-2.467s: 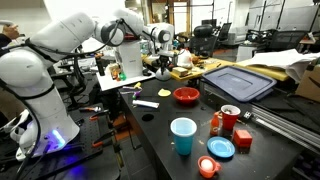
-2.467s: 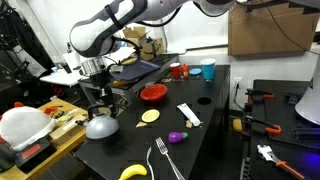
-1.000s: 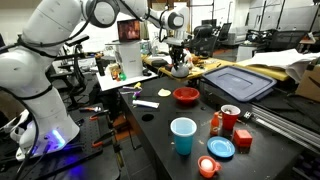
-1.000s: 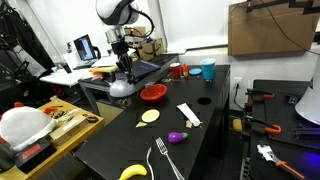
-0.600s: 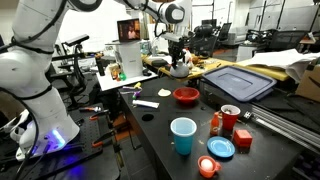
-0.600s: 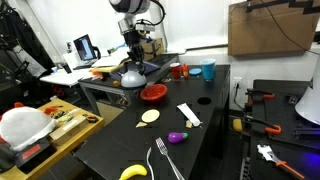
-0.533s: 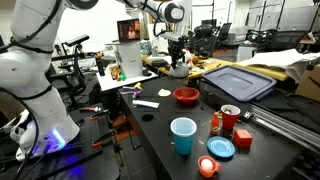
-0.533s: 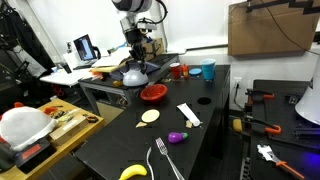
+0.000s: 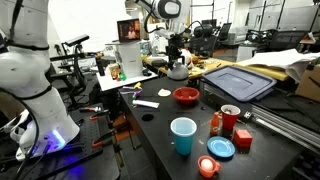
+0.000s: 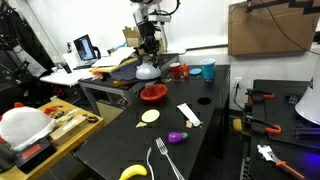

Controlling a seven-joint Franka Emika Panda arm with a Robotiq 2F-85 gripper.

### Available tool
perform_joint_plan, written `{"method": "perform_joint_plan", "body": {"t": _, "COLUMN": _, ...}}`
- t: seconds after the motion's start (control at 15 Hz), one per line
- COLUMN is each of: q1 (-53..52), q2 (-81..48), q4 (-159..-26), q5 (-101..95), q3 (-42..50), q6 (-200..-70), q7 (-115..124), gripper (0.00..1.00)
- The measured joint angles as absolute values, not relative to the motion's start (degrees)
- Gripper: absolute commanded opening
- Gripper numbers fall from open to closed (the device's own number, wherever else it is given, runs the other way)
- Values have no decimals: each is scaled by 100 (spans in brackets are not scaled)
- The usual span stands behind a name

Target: Move the grey kettle to the right

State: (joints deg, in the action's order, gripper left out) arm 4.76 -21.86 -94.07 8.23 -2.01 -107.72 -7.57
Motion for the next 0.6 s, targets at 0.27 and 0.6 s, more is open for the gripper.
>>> {"method": "perform_joint_plan", "body": {"t": 0.27, "q1": 485, "q2": -1867, "q4": -9954, "q5": 941, "q3": 69, "q6": -10994, "q7": -154, "gripper": 5}}
{"method": "perform_joint_plan", "body": {"t": 0.6, "q1": 500, "q2": -1671, "q4": -10472, "q5": 979, "q3": 349, "q6": -11290, "q7": 608, "gripper": 5}}
